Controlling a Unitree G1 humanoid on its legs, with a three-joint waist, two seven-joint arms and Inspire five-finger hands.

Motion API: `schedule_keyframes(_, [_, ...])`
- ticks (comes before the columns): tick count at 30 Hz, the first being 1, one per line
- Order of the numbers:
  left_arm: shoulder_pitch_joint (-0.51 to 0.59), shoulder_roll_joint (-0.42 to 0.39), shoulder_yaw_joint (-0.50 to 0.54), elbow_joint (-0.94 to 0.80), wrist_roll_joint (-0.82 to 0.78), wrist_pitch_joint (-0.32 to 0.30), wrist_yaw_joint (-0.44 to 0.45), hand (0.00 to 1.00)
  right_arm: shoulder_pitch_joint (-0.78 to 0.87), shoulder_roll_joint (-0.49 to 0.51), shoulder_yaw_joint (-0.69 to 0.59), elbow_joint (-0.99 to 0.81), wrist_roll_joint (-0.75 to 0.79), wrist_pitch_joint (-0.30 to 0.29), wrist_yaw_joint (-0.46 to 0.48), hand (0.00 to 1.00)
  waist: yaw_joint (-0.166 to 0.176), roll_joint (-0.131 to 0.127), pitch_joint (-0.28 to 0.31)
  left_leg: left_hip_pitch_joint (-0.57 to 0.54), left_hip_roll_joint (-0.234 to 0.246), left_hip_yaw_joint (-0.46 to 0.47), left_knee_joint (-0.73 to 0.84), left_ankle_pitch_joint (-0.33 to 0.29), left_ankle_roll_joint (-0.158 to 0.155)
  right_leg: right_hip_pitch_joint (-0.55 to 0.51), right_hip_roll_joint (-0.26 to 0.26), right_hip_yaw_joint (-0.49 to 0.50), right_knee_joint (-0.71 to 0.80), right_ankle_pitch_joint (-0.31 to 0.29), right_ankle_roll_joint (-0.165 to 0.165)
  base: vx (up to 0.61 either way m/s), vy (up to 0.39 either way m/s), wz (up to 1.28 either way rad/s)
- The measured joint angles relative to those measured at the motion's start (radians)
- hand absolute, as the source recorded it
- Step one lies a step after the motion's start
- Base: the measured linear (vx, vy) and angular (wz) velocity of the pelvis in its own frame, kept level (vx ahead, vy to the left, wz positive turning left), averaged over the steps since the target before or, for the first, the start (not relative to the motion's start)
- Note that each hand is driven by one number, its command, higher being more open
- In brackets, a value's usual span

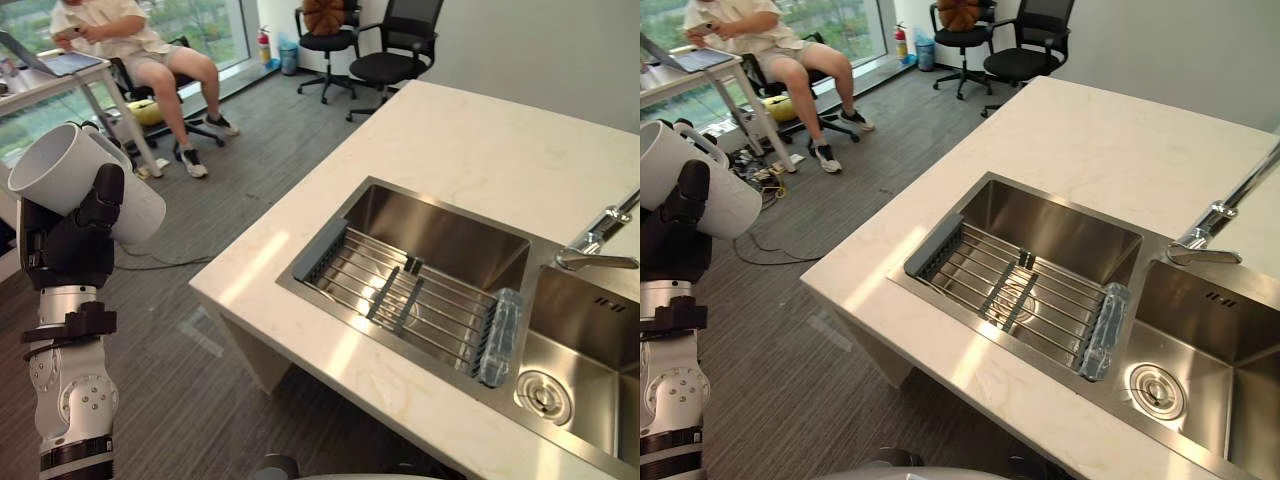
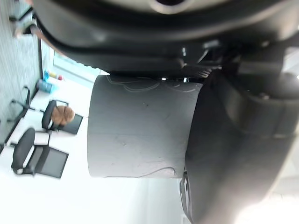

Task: Walk over to the sink, pick up the cup, carry it to the dishwasher, place the cup inside the dishwasher, then close the dishwasher door

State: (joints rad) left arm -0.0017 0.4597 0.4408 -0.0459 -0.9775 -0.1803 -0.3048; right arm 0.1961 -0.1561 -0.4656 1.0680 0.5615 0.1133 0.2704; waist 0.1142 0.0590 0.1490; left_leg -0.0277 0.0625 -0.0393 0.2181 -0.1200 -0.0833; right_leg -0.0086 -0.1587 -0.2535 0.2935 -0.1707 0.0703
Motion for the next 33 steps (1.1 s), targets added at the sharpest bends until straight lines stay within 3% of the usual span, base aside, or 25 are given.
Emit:
schedule_keyframes(2, [-0.009,0.016,0.006,0.050,-0.003,-0.001,0.001,0.00,0.023,0.013,0.001,0.015,-0.005,0.001,-0.005,1.00,-0.013,-0.003,-0.003,-0.008,0.090,0.220,-0.053,0.010,0.015,0.015,-0.021,-0.085,-0.011,0.025,0.000,-0.04,-0.050,0.99])
schedule_keyframes(3, [-0.016,0.016,0.003,0.061,0.000,-0.001,0.001,0.00,0.026,0.013,0.001,0.021,-0.004,0.001,-0.010,1.00,-0.021,-0.003,-0.003,-0.010,0.098,0.258,-0.076,0.019,0.030,0.014,-0.032,-0.109,-0.011,0.027,0.000,0.01,-0.021,1.22])
schedule_keyframes(5, [-0.065,0.016,-0.022,0.105,0.018,-0.001,0.005,0.00,0.045,0.022,-0.001,0.025,-0.001,0.002,-0.031,1.00,-0.053,-0.005,-0.003,-0.010,0.112,0.441,-0.154,0.020,0.128,0.011,-0.087,-0.209,0.008,0.031,-0.003,0.01,0.007,1.40])
schedule_keyframes(6, [-0.073,0.015,-0.026,0.107,0.017,-0.001,0.007,0.00,0.050,0.026,-0.002,0.024,-0.001,0.001,-0.033,1.00,-0.064,-0.005,-0.004,-0.008,0.115,0.497,-0.163,0.011,0.154,0.016,-0.103,-0.239,0.015,0.031,-0.003,0.01,0.014,1.53])
schedule_keyframes(8, [-0.107,0.008,-0.032,0.089,0.015,-0.001,0.008,0.00,0.084,0.049,-0.018,0.006,0.006,-0.027,-0.036,1.00,-0.098,-0.003,-0.003,-0.004,0.136,0.682,-0.128,-0.023,0.295,0.049,-0.155,-0.354,0.053,0.029,-0.005,0.04,0.014,1.48])
schedule_keyframes(9, [-0.110,0.008,-0.032,0.073,0.016,-0.001,0.011,0.00,0.096,0.051,-0.015,-0.006,0.007,-0.034,-0.036,1.00,-0.103,-0.002,-0.004,-0.015,0.144,0.689,-0.104,-0.004,0.329,0.059,-0.161,-0.370,0.061,0.020,-0.004,0.05,0.018,1.07])
schedule_keyframes(10, [-0.112,0.008,-0.032,0.024,0.017,-0.002,0.024,0.00,0.129,0.049,0.002,-0.039,0.007,-0.041,-0.040,1.00,-0.099,-0.001,-0.004,-0.033,0.161,0.674,-0.052,0.078,0.341,0.077,-0.174,-0.393,0.088,-0.033,0.014,0.01,-0.006,0.66])
schedule_keyframes(11, [-0.112,-0.005,-0.031,-0.018,0.021,-0.001,0.038,0.00,0.149,0.040,0.014,-0.053,0.008,-0.046,-0.043,1.00,-0.097,0.005,-0.009,-0.058,0.174,0.633,-0.016,0.143,0.292,0.089,-0.179,-0.401,0.108,-0.073,0.052,-0.04,-0.006,0.73])
schedule_keyframes(12, [-0.111,-0.031,-0.036,-0.053,0.039,0.002,0.060,0.00,0.161,0.040,0.014,-0.053,0.014,-0.048,-0.050,1.00,-0.107,0.011,-0.022,-0.080,0.169,0.611,0.004,0.129,0.265,0.098,-0.187,-0.417,0.129,-0.090,0.062,-0.05,-0.007,0.97])
schedule_keyframes(13, [-0.111,-0.059,-0.050,-0.098,0.064,0.018,0.086,0.00,0.178,0.040,0.021,-0.053,0.029,-0.052,-0.048,1.00,-0.116,0.014,-0.040,-0.093,0.151,0.607,-0.020,0.117,0.269,0.107,-0.185,-0.441,0.116,-0.092,0.064,-0.04,0.021,1.41])
schedule_keyframes(14, [-0.108,-0.071,-0.057,-0.131,0.096,0.036,0.099,0.00,0.184,0.051,0.019,-0.048,0.037,-0.057,-0.043,1.00,-0.134,-0.001,-0.042,-0.091,0.126,0.638,-0.060,0.066,0.272,0.121,-0.178,-0.470,0.061,-0.083,0.057,-0.02,0.017,1.42])
schedule_keyframes(16, [-0.104,-0.080,-0.057,-0.168,0.132,0.059,0.117,0.00,0.190,0.066,0.017,-0.044,0.037,-0.076,-0.044,1.00,-0.144,-0.007,-0.043,-0.081,0.116,0.686,-0.046,0.070,0.248,0.150,-0.191,-0.539,0.017,-0.063,0.042,0.06,0.060,1.40])
schedule_keyframes(17, [-0.097,-0.085,-0.069,-0.201,0.135,0.066,0.128,0.00,0.200,0.069,0.022,-0.046,0.032,-0.089,-0.059,1.00,-0.153,-0.004,-0.052,-0.020,0.093,0.693,-0.120,0.210,0.123,0.200,-0.175,-0.602,0.013,-0.042,0.072,0.11,0.119,1.49])
schedule_keyframes(18, [-0.078,-0.088,-0.094,-0.210,0.135,0.066,0.130,0.00,0.207,0.074,0.035,-0.058,0.008,-0.089,-0.074,1.00,-0.153,-0.012,-0.063,-0.007,0.056,0.666,-0.187,0.240,0.114,0.216,-0.171,-0.616,-0.010,-0.031,0.085,0.08,0.117,1.49])
schedule_keyframes(22, [-0.006,-0.135,-0.170,-0.221,0.150,0.073,0.131,0.00,0.185,0.076,0.041,-0.062,-0.067,-0.086,-0.110,1.00,-0.152,-0.032,-0.059,-0.009,-0.031,0.563,-0.309,0.294,0.149,0.237,-0.162,-0.621,-0.040,-0.007,0.085,-0.02,0.076,0.91])
schedule_keyframes(24, [0.030,-0.170,-0.202,-0.222,0.161,0.098,0.136,0.00,0.147,0.060,0.061,-0.061,-0.143,-0.064,-0.116,1.00,-0.131,-0.058,-0.043,-0.005,-0.064,0.532,-0.309,0.282,0.165,0.256,-0.187,-0.617,-0.028,0.010,0.085,0.01,0.094,0.51])
schedule_keyframes(26, [0.036,-0.195,-0.238,-0.226,0.172,0.108,0.135,0.00,0.127,0.046,0.082,-0.064,-0.165,-0.061,-0.115,1.00,-0.126,-0.062,-0.030,-0.007,-0.088,0.495,-0.308,0.265,0.183,0.256,-0.224,-0.599,0.031,0.015,0.079,0.02,0.092,0.71])
schedule_keyframes(27, [0.037,-0.216,-0.281,-0.228,0.177,0.116,0.131,0.00,0.111,0.030,0.091,-0.064,-0.167,-0.055,-0.117,1.00,-0.127,-0.061,-0.019,-0.006,-0.112,0.457,-0.302,0.255,0.196,0.244,-0.267,-0.555,0.131,0.028,0.060,0.04,0.127,1.19])
schedule_keyframes(29, [0.035,-0.228,-0.354,-0.237,0.196,0.137,0.118,0.00,0.090,0.015,0.100,-0.065,-0.157,-0.048,-0.118,1.00,-0.130,-0.062,0.000,-0.007,-0.144,0.391,-0.269,0.235,0.223,0.176,-0.315,-0.387,0.333,0.107,-0.062,0.05,0.137,1.33])
schedule_keyframes(30, [0.033,-0.231,-0.403,-0.232,0.202,0.144,0.109,0.00,0.090,0.012,0.096,-0.061,-0.147,-0.051,-0.115,1.00,-0.134,-0.053,0.002,0.000,-0.152,0.343,-0.269,0.227,0.223,0.114,-0.294,-0.251,0.432,0.193,-0.167,0.10,0.121,1.77])
schedule_keyframes(31, [0.026,-0.242,-0.464,-0.217,0.206,0.151,0.084,0.00,0.089,0.019,0.085,-0.060,-0.127,-0.057,-0.115,1.00,-0.160,-0.043,0.007,0.014,-0.151,0.275,-0.297,0.214,0.209,0.055,-0.190,-0.047,0.504,0.178,-0.149,0.15,0.095,2.67])
schedule_keyframes(32, [-0.013,-0.243,-0.514,-0.174,0.211,0.154,0.060,0.00,0.093,0.055,0.079,-0.058,-0.119,-0.071,-0.115,1.00,-0.185,-0.086,0.013,-0.019,-0.166,0.260,-0.159,0.134,0.235,0.026,-0.107,0.106,0.520,0.068,-0.072,0.18,0.048,2.69])
schedule_keyframes(33, [-0.034,-0.246,-0.543,-0.156,0.215,0.154,0.059,0.00,0.103,0.053,0.079,-0.060,-0.117,-0.078,-0.112,1.00,-0.185,-0.089,0.025,-0.049,-0.151,0.238,-0.014,0.067,0.246,0.017,-0.075,0.146,0.519,0.024,-0.046,0.22,-0.045,2.48])
